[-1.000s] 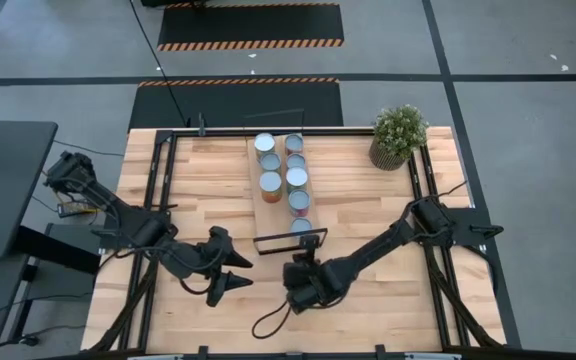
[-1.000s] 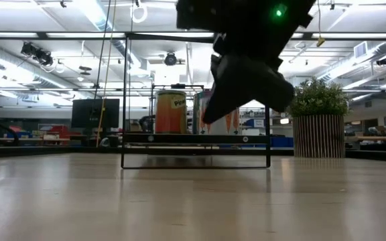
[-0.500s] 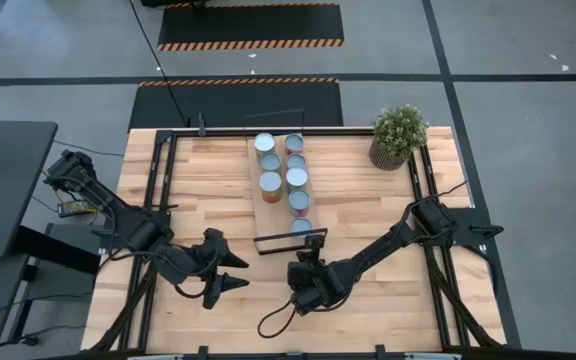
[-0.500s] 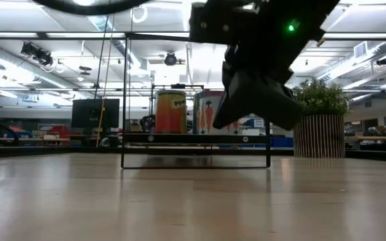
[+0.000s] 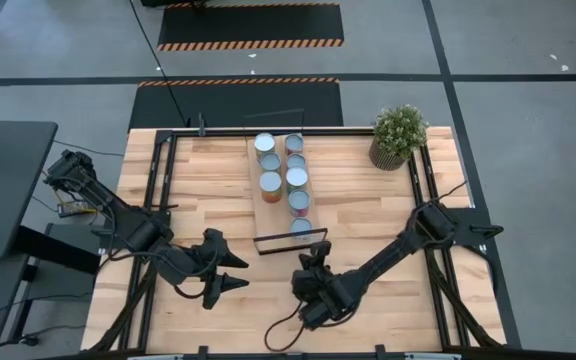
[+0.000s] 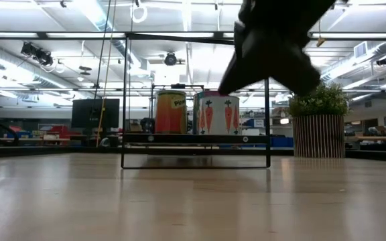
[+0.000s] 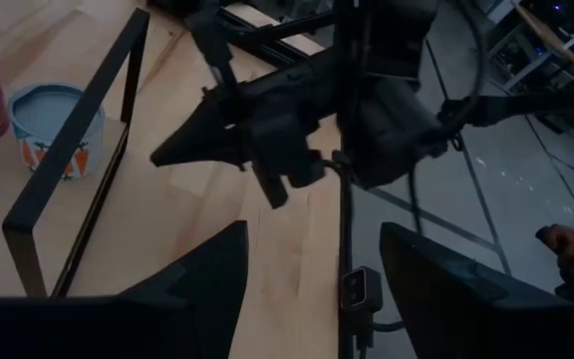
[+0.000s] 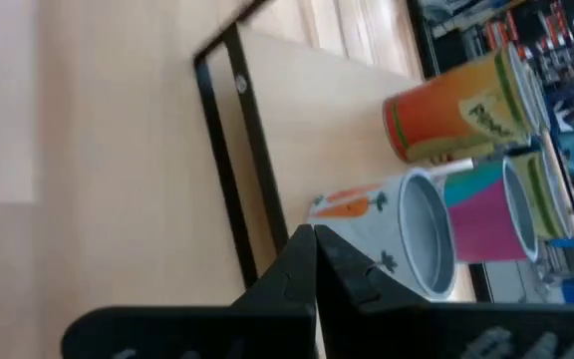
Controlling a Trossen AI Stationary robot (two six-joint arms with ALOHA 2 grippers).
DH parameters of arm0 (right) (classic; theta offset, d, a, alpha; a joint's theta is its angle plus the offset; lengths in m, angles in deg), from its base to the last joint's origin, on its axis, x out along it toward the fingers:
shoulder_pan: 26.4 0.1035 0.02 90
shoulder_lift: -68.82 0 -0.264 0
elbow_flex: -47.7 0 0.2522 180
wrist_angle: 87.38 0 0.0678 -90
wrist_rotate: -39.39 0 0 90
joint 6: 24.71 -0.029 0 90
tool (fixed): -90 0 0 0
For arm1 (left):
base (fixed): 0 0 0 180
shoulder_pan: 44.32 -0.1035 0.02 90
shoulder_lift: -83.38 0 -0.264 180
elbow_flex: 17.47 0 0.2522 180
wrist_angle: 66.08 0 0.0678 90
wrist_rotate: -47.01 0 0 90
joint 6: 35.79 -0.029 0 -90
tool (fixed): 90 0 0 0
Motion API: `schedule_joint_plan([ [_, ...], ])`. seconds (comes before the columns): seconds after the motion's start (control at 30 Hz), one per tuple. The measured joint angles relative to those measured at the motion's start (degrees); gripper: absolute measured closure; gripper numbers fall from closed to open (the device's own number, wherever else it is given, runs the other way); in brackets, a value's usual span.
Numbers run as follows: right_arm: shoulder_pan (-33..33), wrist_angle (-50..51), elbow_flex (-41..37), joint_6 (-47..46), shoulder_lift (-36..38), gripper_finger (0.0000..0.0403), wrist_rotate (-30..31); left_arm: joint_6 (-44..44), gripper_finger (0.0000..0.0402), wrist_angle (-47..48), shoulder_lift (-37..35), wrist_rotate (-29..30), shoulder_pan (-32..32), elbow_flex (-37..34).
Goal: Pick and place cans onto a shelf
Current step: Put the white can on the shelf
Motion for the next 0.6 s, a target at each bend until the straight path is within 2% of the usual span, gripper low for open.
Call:
schedule_joint_plan([
  [0.2, -2.24, 0.82, -1.83, -3.58, -0.04, 0.0402, 0.19, -0.04, 0.0169, 0.02, 0.02, 0.06, 0.00, 0.01],
  [0.6, -6.05, -1.05, -1.93, -3.70, -0.07, 0.0403, 0.48, -0.15, 0.0169, 0.92, 0.04, 1.11, 0.00, 0.01],
])
